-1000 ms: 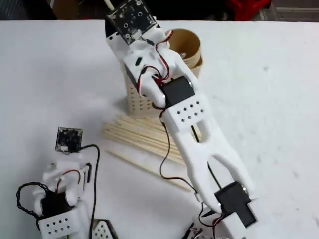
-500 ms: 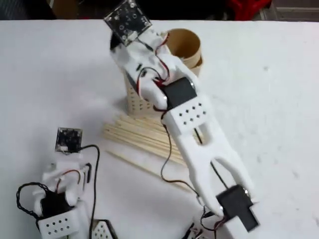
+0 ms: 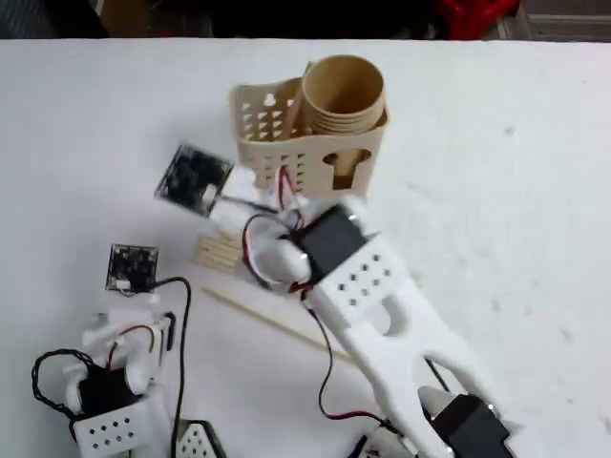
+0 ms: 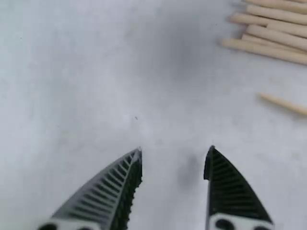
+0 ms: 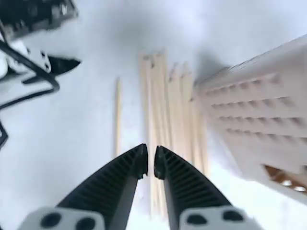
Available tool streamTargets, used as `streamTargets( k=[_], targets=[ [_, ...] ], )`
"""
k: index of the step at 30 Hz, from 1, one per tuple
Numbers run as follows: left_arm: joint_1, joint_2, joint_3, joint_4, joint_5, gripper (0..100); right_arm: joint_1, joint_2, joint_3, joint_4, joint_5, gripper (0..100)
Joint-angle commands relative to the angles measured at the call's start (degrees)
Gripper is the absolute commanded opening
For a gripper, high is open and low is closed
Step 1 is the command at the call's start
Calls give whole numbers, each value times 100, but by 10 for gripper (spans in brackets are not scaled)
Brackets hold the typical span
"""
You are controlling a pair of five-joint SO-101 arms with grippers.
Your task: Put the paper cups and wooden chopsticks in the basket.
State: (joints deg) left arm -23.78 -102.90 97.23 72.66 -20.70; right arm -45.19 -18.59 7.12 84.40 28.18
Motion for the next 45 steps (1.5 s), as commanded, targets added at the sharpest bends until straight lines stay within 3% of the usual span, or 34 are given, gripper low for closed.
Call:
streamTargets(
  k=[1, 13, 39, 45],
  targets=[
    [-31, -22, -18, 9, -26, 219, -48, -189, 756, -497, -202, 42],
    [-31, -22, -18, 9, -26, 219, -66, -163, 2637, -2290, -237, 39],
    [-31, -22, -18, 9, -26, 219, 22, -127, 2892, -2352, -299, 39],
    [-31, -22, -18, 9, -26, 219, 303, -127, 3552, -3345, -299, 37]
  ],
)
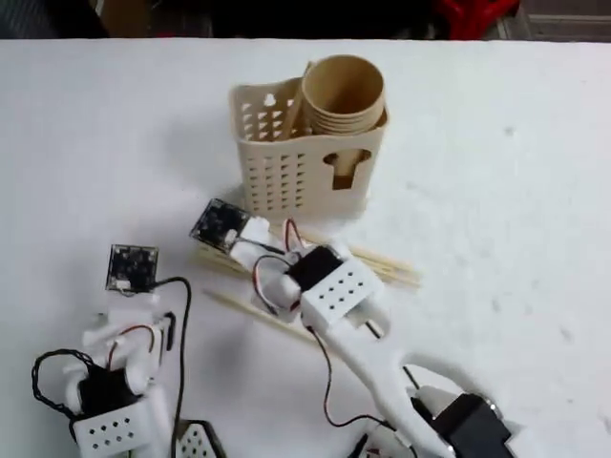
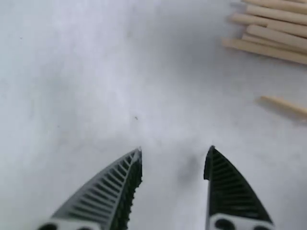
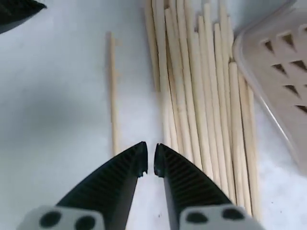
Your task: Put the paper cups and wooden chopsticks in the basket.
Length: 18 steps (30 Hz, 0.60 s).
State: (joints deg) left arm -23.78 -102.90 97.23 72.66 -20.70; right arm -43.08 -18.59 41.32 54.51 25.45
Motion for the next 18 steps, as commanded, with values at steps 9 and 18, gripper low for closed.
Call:
streamTargets(
  k=[9, 18],
  targets=[
    [-31, -22, -18, 9, -26, 219, -646, -119, 580, -198, -35, 24],
    [-31, -22, -18, 9, -26, 219, -664, 66, 730, -505, -35, 26]
  ],
)
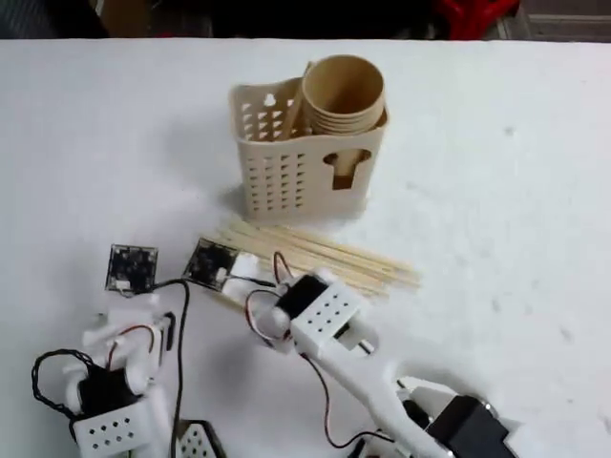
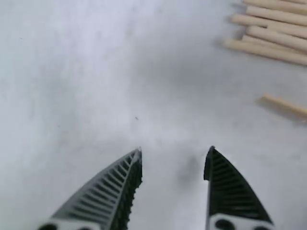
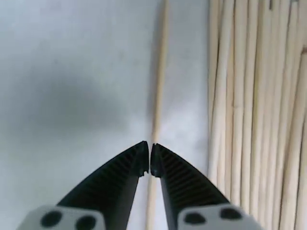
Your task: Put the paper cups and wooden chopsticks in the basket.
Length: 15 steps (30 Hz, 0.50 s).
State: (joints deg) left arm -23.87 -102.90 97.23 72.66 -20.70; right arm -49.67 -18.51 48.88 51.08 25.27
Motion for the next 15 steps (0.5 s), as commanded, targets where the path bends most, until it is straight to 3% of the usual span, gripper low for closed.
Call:
streamTargets(
  k=[1, 5, 15],
  targets=[
    [-22, -22, -18, 9, -26, 219, -4, 207, -26, -251, -18, 33],
    [-22, -22, -18, 9, -26, 219, 4, 901, -220, -505, -9, 96],
    [-22, -22, -18, 9, -26, 219, 558, 1455, -536, -954, -26, 101]
  ],
)
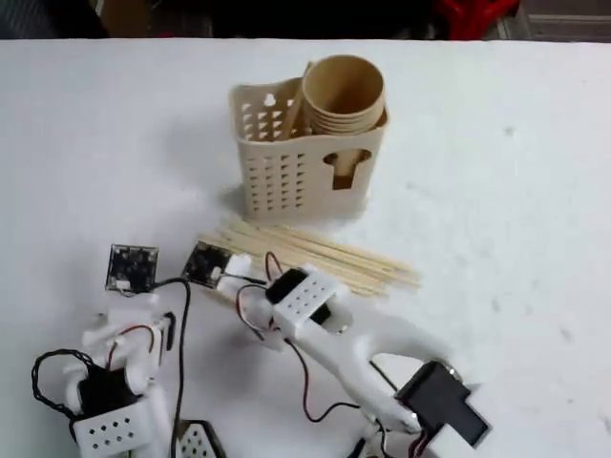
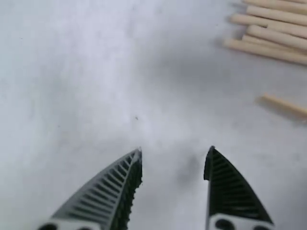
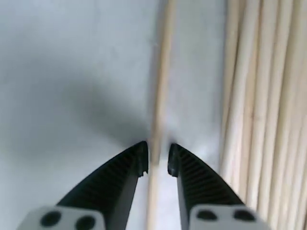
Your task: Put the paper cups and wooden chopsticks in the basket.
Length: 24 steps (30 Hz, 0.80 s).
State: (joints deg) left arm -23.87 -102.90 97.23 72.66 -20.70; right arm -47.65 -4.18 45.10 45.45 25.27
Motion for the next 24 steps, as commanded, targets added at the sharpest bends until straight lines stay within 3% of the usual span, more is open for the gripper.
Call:
streamTargets(
  k=[1, 5, 8, 16, 24],
  targets=[
    [-22, -22, -18, 9, -26, 219, 444, 22, -158, -532, -26, 101],
    [-22, -22, -18, 9, -26, 219, 593, 31, -149, -681, -18, 98],
    [-22, -22, -18, 9, -26, 219, 593, 31, -44, -716, -18, 12],
    [-22, -22, -18, 9, -26, 219, 831, -127, -44, -611, -26, 15],
    [-22, -22, -18, 9, -26, 219, 822, -1710, 18, 207, -62, 15]
  ],
)
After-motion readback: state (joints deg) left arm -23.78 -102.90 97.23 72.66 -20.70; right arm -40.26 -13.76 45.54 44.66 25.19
